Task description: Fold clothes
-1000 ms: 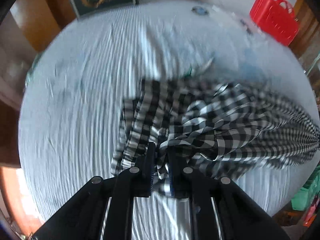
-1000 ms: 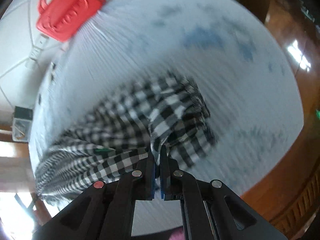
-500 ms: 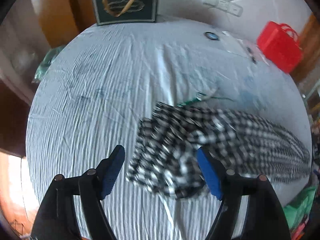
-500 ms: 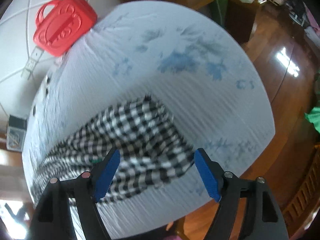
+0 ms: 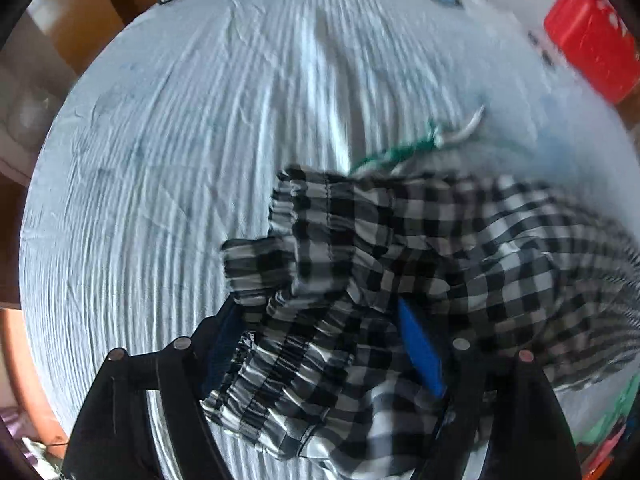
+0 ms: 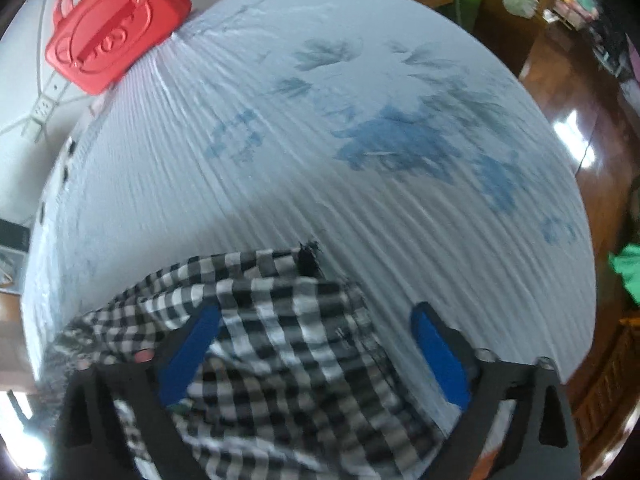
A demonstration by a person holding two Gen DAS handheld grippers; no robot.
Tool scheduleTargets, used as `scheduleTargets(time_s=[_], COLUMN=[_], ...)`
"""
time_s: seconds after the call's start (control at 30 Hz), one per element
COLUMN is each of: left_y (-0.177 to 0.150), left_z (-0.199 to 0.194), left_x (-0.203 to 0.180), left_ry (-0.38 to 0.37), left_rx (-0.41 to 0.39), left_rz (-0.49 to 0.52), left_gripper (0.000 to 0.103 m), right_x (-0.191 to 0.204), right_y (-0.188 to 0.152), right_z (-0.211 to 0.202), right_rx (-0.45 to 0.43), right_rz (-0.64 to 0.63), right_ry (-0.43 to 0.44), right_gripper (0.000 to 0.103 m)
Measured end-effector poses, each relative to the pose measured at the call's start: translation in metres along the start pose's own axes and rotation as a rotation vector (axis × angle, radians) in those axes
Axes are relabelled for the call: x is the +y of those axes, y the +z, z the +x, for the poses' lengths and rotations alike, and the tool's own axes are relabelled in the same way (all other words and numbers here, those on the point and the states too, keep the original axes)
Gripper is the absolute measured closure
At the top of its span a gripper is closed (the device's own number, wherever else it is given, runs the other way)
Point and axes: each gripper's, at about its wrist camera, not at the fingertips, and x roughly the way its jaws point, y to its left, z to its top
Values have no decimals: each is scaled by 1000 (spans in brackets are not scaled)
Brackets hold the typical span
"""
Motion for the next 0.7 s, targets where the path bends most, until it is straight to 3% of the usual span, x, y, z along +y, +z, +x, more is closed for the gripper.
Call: scheduleTargets(time_s=[0.13,0.17,0.2,0.23,0.27,0.33,0.4,0.5,0.57,0.7], left_y=[-5,-6,-6,-7,-7,-4,3,19,31,64], left_z=[7,7,4,0,-4,-15,-41,-93,-122,-132], left_x=[-5,-6,-4,-2,3,10,18,37,47,80], left_ry=[33,39,37,31,7,16,32,4,26,39], left_rx=[12,9,-3,-14,-19,-49,-135,-254,-328,-339], left_rz=[14,6,-15,-40,-85,-132,-161,-196,-190,-224], left_gripper=[29,42,56,57,59,61,61,62,61,58], right_x=[23,34,45,54,62,81,101,125,148,198], right_y=[-6,-11,-16,-20,-21,-20,-12,11,32,83], right_z=[17,20,19,16,12,4,-17,-55,-74,-66], right_rx=[27,35,27,16,10,-21,-106,-212,-263,-258], right_rz=[-76,-129,-179,-200,-208,-248,-294,-295,-311,-326], right_ry=[-67,-130,-187,-187,-180,-224,-248,-169,-127,-48], right_gripper=[1,11,29,46,79,79,79,79,79,77])
